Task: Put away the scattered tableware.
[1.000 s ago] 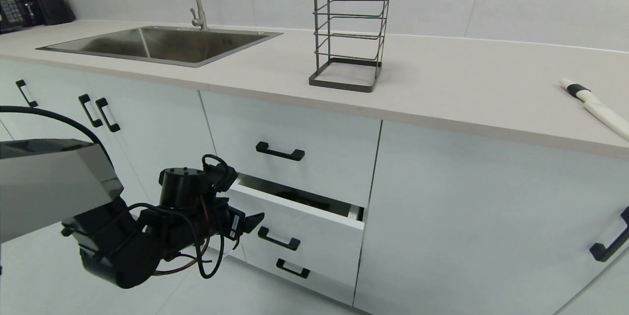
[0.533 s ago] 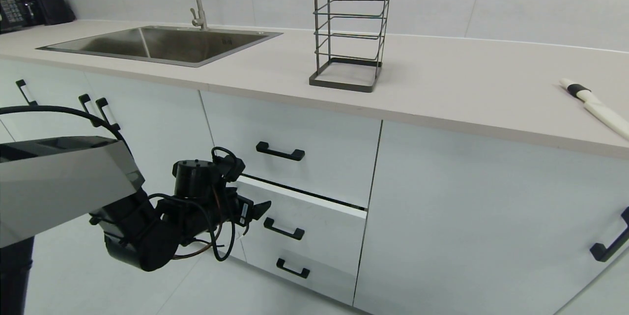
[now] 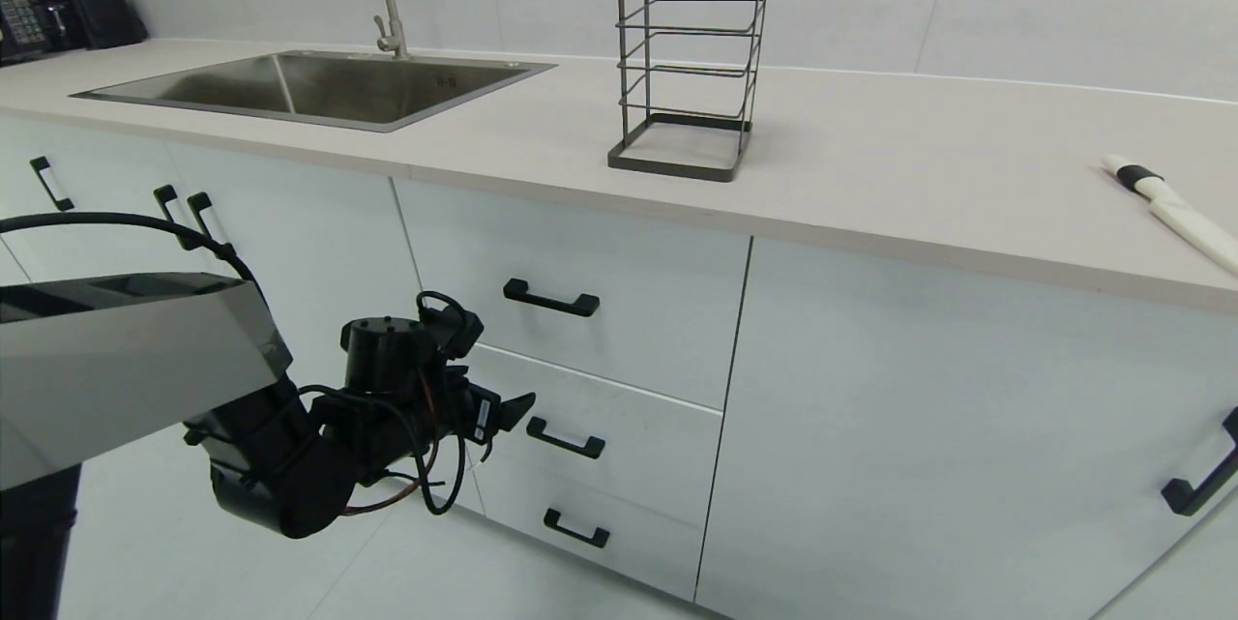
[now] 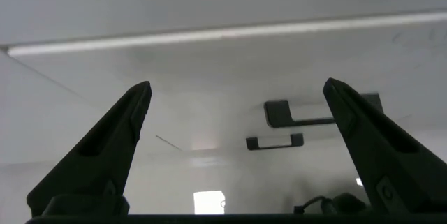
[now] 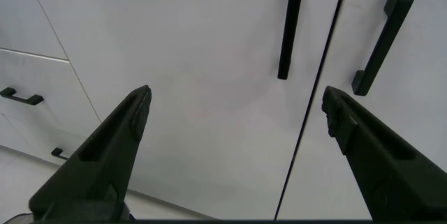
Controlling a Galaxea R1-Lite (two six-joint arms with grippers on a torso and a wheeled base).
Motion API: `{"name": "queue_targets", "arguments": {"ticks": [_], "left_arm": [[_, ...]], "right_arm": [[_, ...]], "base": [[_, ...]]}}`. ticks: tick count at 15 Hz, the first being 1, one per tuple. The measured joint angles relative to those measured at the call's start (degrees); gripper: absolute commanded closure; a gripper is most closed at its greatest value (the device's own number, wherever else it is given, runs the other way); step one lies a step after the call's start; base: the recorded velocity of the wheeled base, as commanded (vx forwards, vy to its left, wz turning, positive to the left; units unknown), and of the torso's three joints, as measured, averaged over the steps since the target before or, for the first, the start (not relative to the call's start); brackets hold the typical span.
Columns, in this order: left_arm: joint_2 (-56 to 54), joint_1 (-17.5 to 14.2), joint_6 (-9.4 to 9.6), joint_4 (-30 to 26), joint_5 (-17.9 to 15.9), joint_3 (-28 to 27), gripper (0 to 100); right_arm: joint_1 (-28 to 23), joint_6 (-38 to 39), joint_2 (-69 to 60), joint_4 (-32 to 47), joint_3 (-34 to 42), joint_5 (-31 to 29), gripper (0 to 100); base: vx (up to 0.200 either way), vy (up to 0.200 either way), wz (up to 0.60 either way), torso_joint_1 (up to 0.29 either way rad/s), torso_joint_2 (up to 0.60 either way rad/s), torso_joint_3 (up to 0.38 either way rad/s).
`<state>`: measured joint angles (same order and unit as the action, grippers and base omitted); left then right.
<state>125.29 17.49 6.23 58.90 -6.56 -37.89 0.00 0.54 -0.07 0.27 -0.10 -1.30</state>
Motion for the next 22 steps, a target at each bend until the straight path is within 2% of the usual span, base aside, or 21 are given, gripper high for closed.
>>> {"name": "queue_targets", "arguments": {"ticks": [4,10,14,20,22], "left_arm": [[-3.0,-0.4,0.01,0.3,0.1,4.1,0],[-13.8,-0.6,0.11,0.2,0.0,15.3,0],[-25.1,-1.5,0.11,-0.1,-0.1,23.2,0],[-49.7,-3.2,0.04,-2.7,-0.3,32.7,0],[-57.4,-4.4,-1.01,-4.8,-0.4,35.1,0]], "right_arm": [[0.0,0.0,0.0,0.0,0.0,0.0,0],[0.0,0.0,0.0,0.0,0.0,0.0,0],[0.0,0.0,0.0,0.0,0.0,0.0,0],[0.0,0.0,0.0,0.0,0.0,0.0,0],[0.0,0.0,0.0,0.0,0.0,0.0,0]], "base": [[0.0,0.0,0.0,0.0,0.0,0.0],[0.0,0.0,0.0,0.0,0.0,0.0],[0.0,0.0,0.0,0.0,0.0,0.0],[0.0,0.0,0.0,0.0,0.0,0.0],[0.0,0.0,0.0,0.0,0.0,0.0]]}}
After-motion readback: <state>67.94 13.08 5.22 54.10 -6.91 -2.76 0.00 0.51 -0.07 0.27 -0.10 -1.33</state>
